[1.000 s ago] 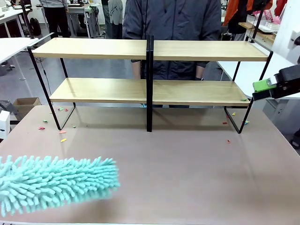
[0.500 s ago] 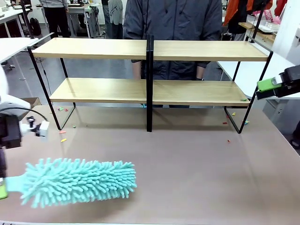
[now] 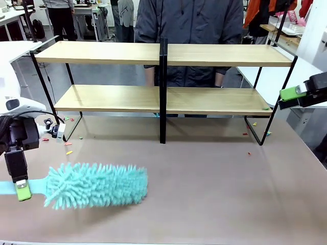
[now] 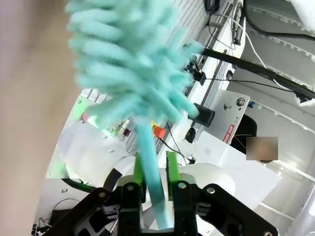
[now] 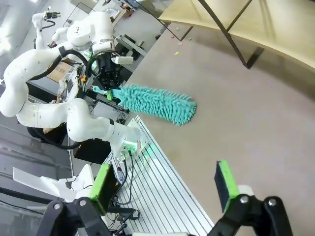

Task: Clean the shelves.
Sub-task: Place the Duster on the table.

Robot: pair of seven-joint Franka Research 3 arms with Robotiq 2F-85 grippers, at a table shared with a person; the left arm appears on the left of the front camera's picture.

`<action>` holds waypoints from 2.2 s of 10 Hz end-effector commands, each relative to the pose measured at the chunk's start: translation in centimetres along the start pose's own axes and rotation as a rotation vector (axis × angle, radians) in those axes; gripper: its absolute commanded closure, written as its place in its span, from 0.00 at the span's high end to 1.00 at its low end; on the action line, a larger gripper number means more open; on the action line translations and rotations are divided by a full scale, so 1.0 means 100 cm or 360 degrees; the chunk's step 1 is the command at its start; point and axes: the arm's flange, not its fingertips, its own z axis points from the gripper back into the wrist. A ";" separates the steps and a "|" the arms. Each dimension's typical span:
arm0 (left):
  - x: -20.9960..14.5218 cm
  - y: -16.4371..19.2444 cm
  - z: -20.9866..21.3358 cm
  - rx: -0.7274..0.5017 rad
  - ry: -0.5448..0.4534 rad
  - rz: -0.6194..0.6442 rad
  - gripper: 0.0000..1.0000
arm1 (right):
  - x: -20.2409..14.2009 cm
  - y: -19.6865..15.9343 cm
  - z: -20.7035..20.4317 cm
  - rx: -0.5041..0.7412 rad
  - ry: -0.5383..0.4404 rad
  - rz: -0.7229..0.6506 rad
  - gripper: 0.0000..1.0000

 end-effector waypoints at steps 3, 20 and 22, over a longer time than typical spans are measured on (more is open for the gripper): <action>-0.033 -0.002 0.038 0.0363 -0.0576 0.0224 1.00 | 0.005 -0.002 0.000 0.0028 -0.0020 0.0044 1.00; -0.126 -0.035 0.094 0.0063 -0.1285 0.0035 1.00 | 0.005 -0.002 0.000 0.0028 -0.0020 0.0044 1.00; -0.126 -0.035 0.094 0.0063 -0.1285 0.0035 1.00 | 0.005 -0.002 0.000 0.0028 -0.0020 0.0044 1.00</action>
